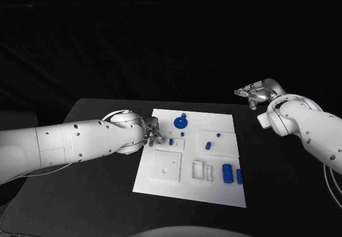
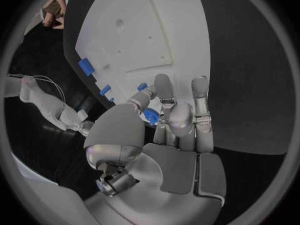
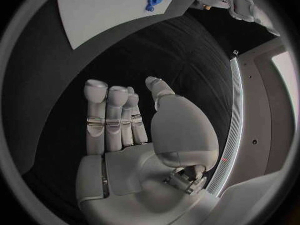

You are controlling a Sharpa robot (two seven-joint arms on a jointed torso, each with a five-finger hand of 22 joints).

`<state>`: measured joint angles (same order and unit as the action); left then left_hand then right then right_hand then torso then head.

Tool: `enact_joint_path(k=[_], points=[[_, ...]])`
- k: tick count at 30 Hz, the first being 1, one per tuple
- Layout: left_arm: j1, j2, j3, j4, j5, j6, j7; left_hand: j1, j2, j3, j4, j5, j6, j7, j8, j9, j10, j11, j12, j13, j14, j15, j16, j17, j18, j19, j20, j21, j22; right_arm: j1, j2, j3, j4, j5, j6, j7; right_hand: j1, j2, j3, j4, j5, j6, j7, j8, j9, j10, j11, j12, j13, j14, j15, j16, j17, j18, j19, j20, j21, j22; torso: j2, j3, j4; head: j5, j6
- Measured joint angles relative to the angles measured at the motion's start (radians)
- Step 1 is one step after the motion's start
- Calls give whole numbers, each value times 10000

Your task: Assemble the parts on the task board

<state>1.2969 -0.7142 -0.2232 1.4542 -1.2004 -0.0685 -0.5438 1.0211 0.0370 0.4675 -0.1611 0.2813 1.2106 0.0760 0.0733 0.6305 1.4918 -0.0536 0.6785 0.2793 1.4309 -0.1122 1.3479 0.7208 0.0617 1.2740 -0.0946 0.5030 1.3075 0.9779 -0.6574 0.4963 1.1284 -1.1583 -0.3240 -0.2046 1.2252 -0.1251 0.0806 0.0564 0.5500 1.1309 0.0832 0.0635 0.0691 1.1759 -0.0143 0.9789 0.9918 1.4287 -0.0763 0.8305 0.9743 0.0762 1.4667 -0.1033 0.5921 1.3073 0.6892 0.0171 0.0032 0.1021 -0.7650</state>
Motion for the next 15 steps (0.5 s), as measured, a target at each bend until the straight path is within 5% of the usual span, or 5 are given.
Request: enact_joint_path(k=[5, 9, 15], points=[[0, 97, -6, -98, 11, 71, -25, -33, 34, 0, 0, -396, 0, 0, 6, 869, 0, 0, 48, 39, 0, 0, 0, 58, 1, -36, 36, 0, -1, 0, 4, -1, 0, 0, 2, 0, 0, 0, 28, 28, 39, 0, 0, 0, 0, 0, 0, 0, 0, 0, 0, 0, 0, 0, 0, 0, 0, 0, 1, 0, -3, 8, 12], [10, 151, -3, -169, 29, 146, -37, -34, 34, -107, 107, -743, 0, 0, 35, 986, 0, 0, 90, 71, 1, 1, 38, 119, 0, 1, 71, 0, -1, 0, 5, -1, -2, 0, 3, 0, 0, 0, 28, 28, 39, 0, 0, 0, 0, 0, 0, 0, 0, 0, 0, 0, 0, 1, 0, 0, 0, 0, 1, 0, -3, 15, 12], [21, 223, 0, -260, 60, 254, -68, -33, 34, -189, 189, -809, 1, 0, 41, 1556, 0, 0, 116, 99, 1, 1, 39, 136, 0, 1, 71, 0, -1, 0, 6, -1, -4, 0, 4, 0, 0, 0, 28, 28, 39, 0, 0, 0, 0, 0, 0, 0, 0, 0, 0, 0, 0, 0, 0, 0, 0, 8, 3, 0, -1, 16, 6]])
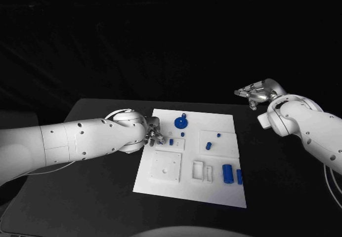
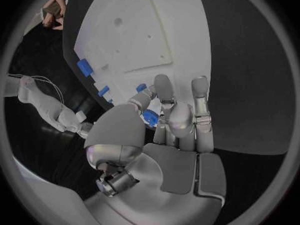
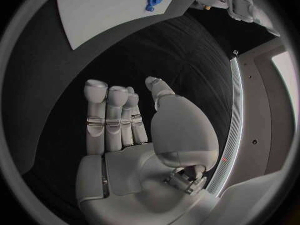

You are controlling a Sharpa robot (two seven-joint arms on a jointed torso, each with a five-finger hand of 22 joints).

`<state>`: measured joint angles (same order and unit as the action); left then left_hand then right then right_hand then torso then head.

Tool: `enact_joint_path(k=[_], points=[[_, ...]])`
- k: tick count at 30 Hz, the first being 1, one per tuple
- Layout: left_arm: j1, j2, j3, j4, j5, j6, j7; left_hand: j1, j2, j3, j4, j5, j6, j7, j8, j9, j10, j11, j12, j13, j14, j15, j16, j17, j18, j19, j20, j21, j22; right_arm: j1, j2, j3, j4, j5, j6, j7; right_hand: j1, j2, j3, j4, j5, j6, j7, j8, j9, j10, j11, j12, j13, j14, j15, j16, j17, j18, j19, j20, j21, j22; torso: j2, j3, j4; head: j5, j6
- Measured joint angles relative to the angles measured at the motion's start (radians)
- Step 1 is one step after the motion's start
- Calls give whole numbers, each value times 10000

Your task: Assemble the parts on the task board

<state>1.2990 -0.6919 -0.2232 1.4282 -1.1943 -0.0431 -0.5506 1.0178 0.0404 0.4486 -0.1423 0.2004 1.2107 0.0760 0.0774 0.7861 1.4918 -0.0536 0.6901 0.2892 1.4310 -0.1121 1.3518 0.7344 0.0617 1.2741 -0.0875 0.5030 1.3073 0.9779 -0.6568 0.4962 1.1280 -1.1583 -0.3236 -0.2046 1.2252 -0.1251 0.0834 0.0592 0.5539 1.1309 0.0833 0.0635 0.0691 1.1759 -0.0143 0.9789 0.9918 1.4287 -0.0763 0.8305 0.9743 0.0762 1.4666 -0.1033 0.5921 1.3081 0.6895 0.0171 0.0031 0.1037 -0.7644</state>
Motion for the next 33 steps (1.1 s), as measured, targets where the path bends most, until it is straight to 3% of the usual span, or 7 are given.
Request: enact_joint_path(k=[6, 17, 21, 23, 33], points=[[4, 61, -2, -68, 12, 96, -42, 0, 0, -4, 4, -1, 0, 0, -27, 710, 0, 0, 0, 13, 0, 0, 0, 23, 0, 0, 0, 0, 0, 0, 7, 0, -3, 0, 2, 0, 0, 0, 0, 0, 0, 0, 0, 0, 0, 0, 0, 0, 0, 0, 0, 0, 0, 0, 0, 0, 0, 0, 2, -3, 2, 0, -4], [27, 208, 1, -255, 67, 365, -93, 54, -54, -82, 27, -95, 1, 0, 3, 1476, 0, 0, 0, 32, 0, 0, -1, 34, 0, 0, 0, 0, 7, -6, 42, 0, -29, 0, 9, 1, 0, 0, 0, 0, 0, 0, 0, 0, 0, 0, 0, 0, 0, 0, 0, 0, 0, 0, 0, 0, 0, -2, 2, -3, 2, -1, -23], [38, 271, 2, -331, 89, 483, -116, 86, -86, -82, 27, -116, 2, 0, -32, 2034, 0, 0, 0, 32, 0, 1, -1, 24, 11, 0, -1, 0, 6, -8, 48, 0, -33, 0, 12, 2, 0, 0, 0, 0, 45, 0, 0, 0, 0, 0, 0, 0, 0, 0, 0, 0, 0, -1, 0, 0, 0, -2, 2, -3, 1, -1, -24], [46, 295, 2, -356, 96, 529, -128, 86, -86, -108, 54, -117, 2, 0, -32, 2062, 0, 0, 0, 31, 1, 1, -1, 11, 160, 0, 0, 0, 6, -9, 51, 0, -35, 0, 13, 2, 0, 0, 0, 0, 47, 0, 0, 0, 0, 0, 0, 0, 0, 0, 0, 0, 0, 0, 0, 0, 0, -2, 2, -3, 1, -1, -24], [81, 413, 5, -472, 151, 701, -192, 168, -85, -193, 138, -158, 3, 0, -18, 2074, 0, 0, 0, 30, 1, 1, -2, -15, 160, 0, -1, 0, 5, -12, 65, 0, -41, 0, 19, 4, 0, 0, 0, 0, 47, 0, 0, 0, 0, 0, 0, 0, 9, 0, 0, 0, 0, 0, 0, 0, 0, -3, 1, -2, -2, -15, -6]])
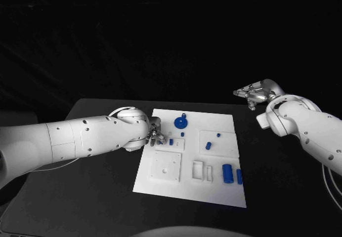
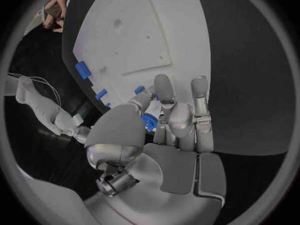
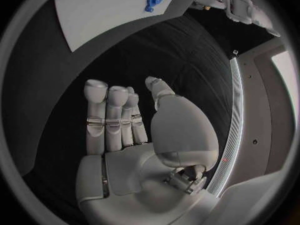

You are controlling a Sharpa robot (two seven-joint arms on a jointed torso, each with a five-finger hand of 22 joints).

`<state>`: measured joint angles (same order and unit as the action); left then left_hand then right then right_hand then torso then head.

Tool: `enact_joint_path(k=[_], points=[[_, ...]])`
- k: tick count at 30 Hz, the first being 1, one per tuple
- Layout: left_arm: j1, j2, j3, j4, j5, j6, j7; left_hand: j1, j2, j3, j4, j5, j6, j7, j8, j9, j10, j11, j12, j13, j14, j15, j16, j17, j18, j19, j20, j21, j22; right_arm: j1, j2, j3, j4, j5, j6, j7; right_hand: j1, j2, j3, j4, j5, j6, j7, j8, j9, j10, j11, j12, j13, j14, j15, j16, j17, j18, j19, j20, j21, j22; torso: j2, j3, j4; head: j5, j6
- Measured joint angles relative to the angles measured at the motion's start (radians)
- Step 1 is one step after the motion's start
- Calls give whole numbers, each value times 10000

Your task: Assemble the parts on the task board

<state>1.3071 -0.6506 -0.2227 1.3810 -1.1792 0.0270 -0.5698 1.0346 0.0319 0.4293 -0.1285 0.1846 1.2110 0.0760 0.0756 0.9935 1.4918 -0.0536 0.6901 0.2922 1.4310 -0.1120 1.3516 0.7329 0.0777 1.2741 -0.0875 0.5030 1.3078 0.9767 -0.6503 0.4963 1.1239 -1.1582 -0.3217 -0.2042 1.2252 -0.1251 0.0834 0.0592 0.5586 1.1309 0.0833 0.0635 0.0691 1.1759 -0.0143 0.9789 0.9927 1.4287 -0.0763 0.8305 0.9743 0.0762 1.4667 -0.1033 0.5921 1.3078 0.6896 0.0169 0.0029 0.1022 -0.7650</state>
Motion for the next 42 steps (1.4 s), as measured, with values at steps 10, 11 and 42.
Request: enact_joint_path(k=[10, 11, 42], points=[[18, 90, 2, -79, 9, 73, -38, 76, -27, -36, 36, 103, 0, 0, 10, 0, 0, 0, 0, -11, 0, 0, 0, -6, 0, 0, 0, 0, -1, -3, 9, 0, -6, 1, 5, 1, 0, 0, 28, 28, 43, 0, 0, 0, 0, 0, 0, 0, 0, 0, 0, 0, 0, 1, 0, 0, 0, -1, -2, 0, 1, -20, 12], [20, 100, 2, -87, 8, 79, -42, 76, -27, -38, 38, 152, 1, 0, 11, 0, 0, 0, 0, -11, 0, 0, 0, -6, 0, 0, 0, 0, -1, -3, 10, 0, -7, 2, 6, 1, 0, 0, 28, 28, 42, 0, 0, 0, 0, 0, 0, 0, -1, 0, 0, 0, 0, 1, 0, 0, 0, -1, -3, 0, 1, -23, 12], [99, 284, 20, -186, -289, 595, -121, 116, -67, 57, -56, 389, 1, 1, 8, -283, 1, 0, 0, -11, 0, 1, -1, 18, 0, 0, -1, 0, -5, -16, 26, -2, -34, 7, 28, 4, 0, 0, 28, 28, 40, 0, 0, 0, 0, 0, 0, 0, -2, 0, 0, 0, 0, 0, 0, 0, 0, -2, -5, -5, 12, -45, -16]])
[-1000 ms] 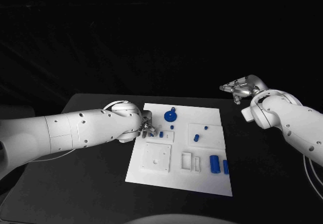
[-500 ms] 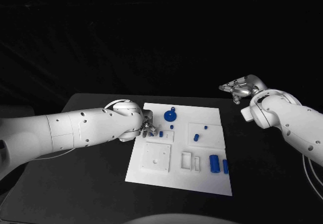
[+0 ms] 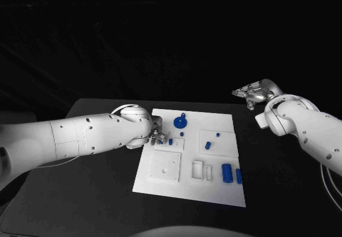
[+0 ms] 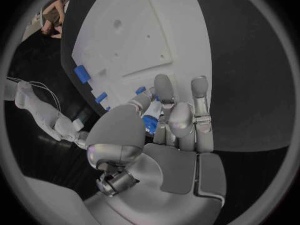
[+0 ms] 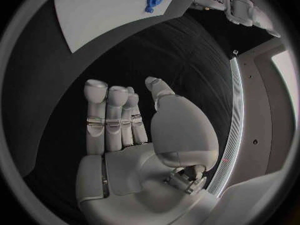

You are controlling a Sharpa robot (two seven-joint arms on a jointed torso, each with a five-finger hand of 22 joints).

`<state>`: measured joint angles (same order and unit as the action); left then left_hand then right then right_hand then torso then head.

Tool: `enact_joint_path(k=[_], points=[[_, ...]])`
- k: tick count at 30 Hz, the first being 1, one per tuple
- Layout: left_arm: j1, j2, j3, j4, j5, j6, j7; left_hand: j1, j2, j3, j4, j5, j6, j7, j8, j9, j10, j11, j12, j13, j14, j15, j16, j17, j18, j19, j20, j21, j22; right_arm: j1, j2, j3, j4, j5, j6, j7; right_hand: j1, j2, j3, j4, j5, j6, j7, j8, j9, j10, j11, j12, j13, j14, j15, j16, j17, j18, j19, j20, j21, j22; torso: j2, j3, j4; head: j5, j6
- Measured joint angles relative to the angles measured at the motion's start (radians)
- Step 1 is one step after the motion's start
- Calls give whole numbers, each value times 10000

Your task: Assemble the parts on the task board

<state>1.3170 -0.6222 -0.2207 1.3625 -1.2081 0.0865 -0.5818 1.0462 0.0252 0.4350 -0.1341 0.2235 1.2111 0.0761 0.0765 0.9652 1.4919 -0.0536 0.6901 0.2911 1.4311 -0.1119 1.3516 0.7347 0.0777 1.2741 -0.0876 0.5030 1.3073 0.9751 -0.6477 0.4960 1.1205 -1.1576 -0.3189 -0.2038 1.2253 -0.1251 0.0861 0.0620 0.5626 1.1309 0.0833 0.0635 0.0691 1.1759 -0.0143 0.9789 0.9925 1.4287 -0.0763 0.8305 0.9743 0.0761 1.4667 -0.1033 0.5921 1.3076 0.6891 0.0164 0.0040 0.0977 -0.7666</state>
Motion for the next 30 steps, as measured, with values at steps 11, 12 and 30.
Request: enact_joint_path(k=[11, 12, 30], points=[[1, -62, 3, 58, -77, 71, 65, -134, 134, 0, -1, 42, 0, 0, -11, -5, 0, 0, 0, 0, 0, 0, 0, 62, 0, -37, 36, 0, 8, -3, -9, -2, -2, 1, 7, 0, 0, 0, 0, 0, -1, 0, 0, 0, 0, 0, 0, 0, -1, 0, 0, 0, 0, 0, 0, 0, 0, 0, 0, -5, 6, 8, -22], [1, -71, 2, 65, -77, 77, 77, -133, 133, 0, -1, 62, 0, 0, -9, -4, 0, 0, 0, 0, 0, 0, 0, 62, 0, -36, 36, 0, 7, -3, -9, -2, -2, 1, 7, 0, 0, 0, 0, 0, -1, 0, 0, 0, 0, 0, 0, 0, -1, 0, 0, 0, 0, 0, 0, 0, 0, -1, 0, -5, 6, 8, -23], [3, -144, 0, 87, -74, 187, 199, -369, 369, 0, -1, 116, 0, 0, 21, -4, 0, 0, 0, 0, 0, 0, 0, 115, 0, -37, 36, 0, 5, -4, -15, -3, -4, 3, 13, 0, 0, 0, 0, 0, -1, 0, 0, 0, 0, 0, 0, 0, -1, 0, 0, 0, 0, 1, 0, 0, 0, -1, 1, 0, -5, 28, -35]])
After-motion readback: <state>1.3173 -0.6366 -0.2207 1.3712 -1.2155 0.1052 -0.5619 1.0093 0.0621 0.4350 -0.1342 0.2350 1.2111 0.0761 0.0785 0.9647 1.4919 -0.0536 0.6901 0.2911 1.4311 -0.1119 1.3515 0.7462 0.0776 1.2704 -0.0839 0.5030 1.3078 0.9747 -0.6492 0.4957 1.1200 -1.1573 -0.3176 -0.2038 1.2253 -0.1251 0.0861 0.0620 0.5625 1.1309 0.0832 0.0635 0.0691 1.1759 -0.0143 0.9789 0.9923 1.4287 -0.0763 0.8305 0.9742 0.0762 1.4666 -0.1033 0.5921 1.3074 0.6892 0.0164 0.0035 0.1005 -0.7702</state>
